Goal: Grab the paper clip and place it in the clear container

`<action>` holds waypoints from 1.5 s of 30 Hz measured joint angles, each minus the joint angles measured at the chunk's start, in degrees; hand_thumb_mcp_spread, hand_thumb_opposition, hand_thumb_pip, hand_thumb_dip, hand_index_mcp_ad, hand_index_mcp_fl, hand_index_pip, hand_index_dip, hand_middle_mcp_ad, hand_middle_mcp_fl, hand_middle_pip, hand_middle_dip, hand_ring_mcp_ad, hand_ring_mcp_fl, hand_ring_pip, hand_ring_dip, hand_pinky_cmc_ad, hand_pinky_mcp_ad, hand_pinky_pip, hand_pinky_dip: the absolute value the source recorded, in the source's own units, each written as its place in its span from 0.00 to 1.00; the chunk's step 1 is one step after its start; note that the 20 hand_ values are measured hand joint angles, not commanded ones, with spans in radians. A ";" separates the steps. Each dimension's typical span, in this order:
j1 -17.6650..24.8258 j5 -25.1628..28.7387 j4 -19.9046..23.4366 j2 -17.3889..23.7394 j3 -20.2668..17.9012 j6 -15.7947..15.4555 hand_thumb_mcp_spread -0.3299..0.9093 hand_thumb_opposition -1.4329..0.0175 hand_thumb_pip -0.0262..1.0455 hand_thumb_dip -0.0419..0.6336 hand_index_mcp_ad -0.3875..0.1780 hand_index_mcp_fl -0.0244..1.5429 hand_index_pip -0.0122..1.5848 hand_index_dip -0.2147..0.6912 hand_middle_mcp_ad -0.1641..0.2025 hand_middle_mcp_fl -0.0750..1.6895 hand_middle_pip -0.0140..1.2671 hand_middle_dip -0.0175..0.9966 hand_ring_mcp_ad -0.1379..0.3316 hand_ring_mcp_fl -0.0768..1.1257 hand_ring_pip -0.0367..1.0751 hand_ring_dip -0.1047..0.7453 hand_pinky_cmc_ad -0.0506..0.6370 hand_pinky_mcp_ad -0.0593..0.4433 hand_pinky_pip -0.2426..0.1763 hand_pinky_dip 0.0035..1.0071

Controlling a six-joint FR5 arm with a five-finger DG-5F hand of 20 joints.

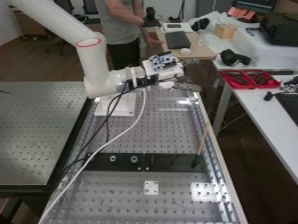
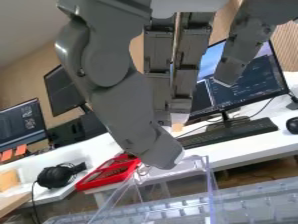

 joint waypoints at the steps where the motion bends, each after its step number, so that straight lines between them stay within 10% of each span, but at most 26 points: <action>1: 0.11 0.27 -0.20 -0.24 0.17 0.03 0.92 0.21 0.64 0.55 0.31 0.10 0.10 0.04 0.41 0.58 0.58 0.79 0.27 0.58 0.12 0.78 0.72 0.68 0.78 0.15; 19: 1.48 0.60 -5.85 -2.46 3.17 -1.05 0.90 0.20 0.64 0.55 0.31 0.08 0.13 0.04 0.41 0.57 0.58 0.79 0.28 0.58 0.12 0.78 0.72 0.68 0.78 0.15; 29: 0.92 -0.10 -11.37 -2.56 5.31 -0.92 0.68 0.38 0.66 0.55 0.31 0.02 0.18 0.04 0.49 0.30 0.43 0.68 0.33 0.27 0.18 0.70 0.71 0.67 0.70 0.18; 45: -1.38 0.37 -6.89 10.17 -3.94 -0.34 0.64 0.43 0.67 0.55 0.30 0.02 0.14 0.02 0.51 0.26 0.35 0.64 0.35 0.20 0.23 0.63 0.62 0.67 0.52 0.29</action>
